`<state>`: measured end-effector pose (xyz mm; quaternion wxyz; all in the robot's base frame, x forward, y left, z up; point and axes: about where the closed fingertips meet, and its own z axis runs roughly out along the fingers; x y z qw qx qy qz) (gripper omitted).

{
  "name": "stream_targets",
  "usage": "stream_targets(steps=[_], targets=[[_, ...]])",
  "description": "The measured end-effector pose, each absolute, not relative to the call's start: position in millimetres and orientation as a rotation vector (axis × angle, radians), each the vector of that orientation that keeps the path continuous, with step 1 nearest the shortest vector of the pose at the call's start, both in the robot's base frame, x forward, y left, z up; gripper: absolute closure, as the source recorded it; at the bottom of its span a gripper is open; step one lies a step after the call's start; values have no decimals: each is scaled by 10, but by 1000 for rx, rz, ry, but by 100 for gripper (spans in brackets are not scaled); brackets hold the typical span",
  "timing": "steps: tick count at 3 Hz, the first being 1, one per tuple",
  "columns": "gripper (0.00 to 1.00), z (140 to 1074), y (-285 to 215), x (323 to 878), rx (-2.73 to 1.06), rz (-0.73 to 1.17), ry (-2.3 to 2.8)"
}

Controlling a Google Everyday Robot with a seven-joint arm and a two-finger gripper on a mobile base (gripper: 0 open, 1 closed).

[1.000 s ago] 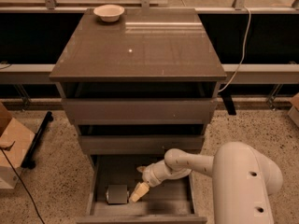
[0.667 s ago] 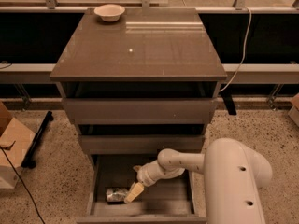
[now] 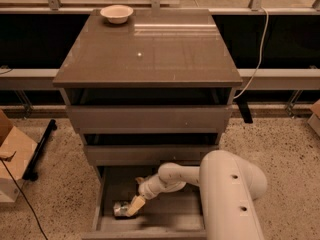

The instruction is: Pick 7up can from bottom drawer and place on counter

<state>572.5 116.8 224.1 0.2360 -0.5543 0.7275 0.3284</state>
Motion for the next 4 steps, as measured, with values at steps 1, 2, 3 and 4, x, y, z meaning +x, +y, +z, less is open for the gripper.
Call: stream_targets(steps=[1,2,3,4], targets=[[0,1980,1241,5781,-1479,907,1998],[0,1635,1318,5805,-1435,946,2025],[0,1468,1337,5808,-1415,966,2045],[27,1368,1331,5759,-1412,995,2055]])
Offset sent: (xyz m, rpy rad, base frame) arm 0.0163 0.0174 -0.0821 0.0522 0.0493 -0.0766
